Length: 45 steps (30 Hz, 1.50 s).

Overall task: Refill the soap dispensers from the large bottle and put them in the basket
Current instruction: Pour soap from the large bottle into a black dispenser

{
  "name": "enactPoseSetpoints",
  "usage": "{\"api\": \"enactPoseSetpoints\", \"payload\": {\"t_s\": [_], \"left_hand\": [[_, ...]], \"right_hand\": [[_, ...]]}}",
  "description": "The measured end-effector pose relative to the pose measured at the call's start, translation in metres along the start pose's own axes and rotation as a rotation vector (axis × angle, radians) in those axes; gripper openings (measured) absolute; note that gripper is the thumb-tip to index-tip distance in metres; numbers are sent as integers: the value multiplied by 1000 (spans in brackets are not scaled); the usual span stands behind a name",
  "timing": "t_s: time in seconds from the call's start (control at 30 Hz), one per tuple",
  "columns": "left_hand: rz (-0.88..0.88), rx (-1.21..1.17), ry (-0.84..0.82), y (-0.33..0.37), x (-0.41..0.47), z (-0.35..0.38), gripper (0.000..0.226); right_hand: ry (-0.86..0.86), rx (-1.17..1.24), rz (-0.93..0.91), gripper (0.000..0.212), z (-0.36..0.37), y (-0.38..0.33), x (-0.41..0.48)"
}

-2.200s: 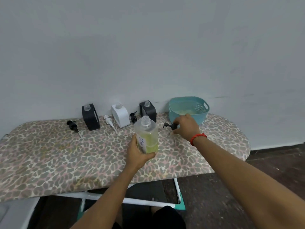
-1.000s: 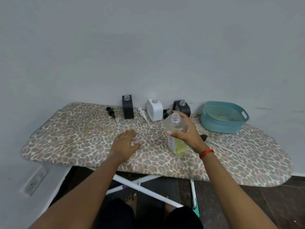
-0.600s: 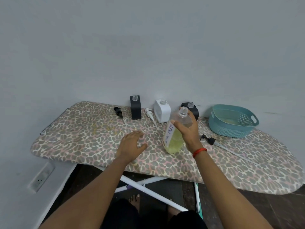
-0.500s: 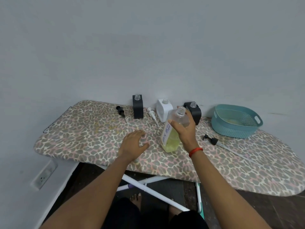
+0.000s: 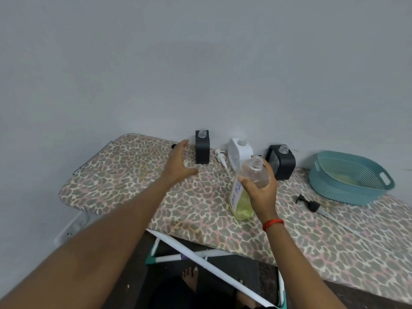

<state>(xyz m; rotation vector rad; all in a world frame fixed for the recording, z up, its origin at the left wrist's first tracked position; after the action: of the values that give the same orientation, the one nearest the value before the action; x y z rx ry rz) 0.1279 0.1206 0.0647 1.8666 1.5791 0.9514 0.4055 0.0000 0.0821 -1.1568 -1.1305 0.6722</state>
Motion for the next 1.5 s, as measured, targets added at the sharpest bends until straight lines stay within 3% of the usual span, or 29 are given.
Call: {"api": "enactPoseSetpoints", "payload": {"t_s": [0.13, 0.3, 0.7, 0.93, 1.2, 1.5], "left_hand": [[28, 256, -124, 7, 56, -12, 139], [31, 336, -246, 6, 84, 6, 139], [49, 41, -128, 6, 82, 13, 123], [137, -241, -26, 24, 3, 19, 113], [146, -269, 10, 12, -87, 29, 112], [77, -264, -4, 7, -109, 40, 121]], "right_hand": [[9, -4, -21, 77, -1, 10, 3], [18, 19, -47, 74, -1, 15, 6], [10, 12, -48, 73, 1, 11, 5], [-22, 24, -55, 72, 5, -8, -2], [-48, 5, -52, 70, 5, -25, -7], [-92, -35, -30, 73, 6, -22, -9]]}}
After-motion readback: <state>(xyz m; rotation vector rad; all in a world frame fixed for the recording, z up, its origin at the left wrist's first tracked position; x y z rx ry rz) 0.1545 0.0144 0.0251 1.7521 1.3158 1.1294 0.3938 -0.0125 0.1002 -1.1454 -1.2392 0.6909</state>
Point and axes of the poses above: each hand's wrist, its own x-axis towards the middle knuckle, its own z-axis out of the palm, y = z × x, the point moved 9 cm from there along x, towards the middle knuckle
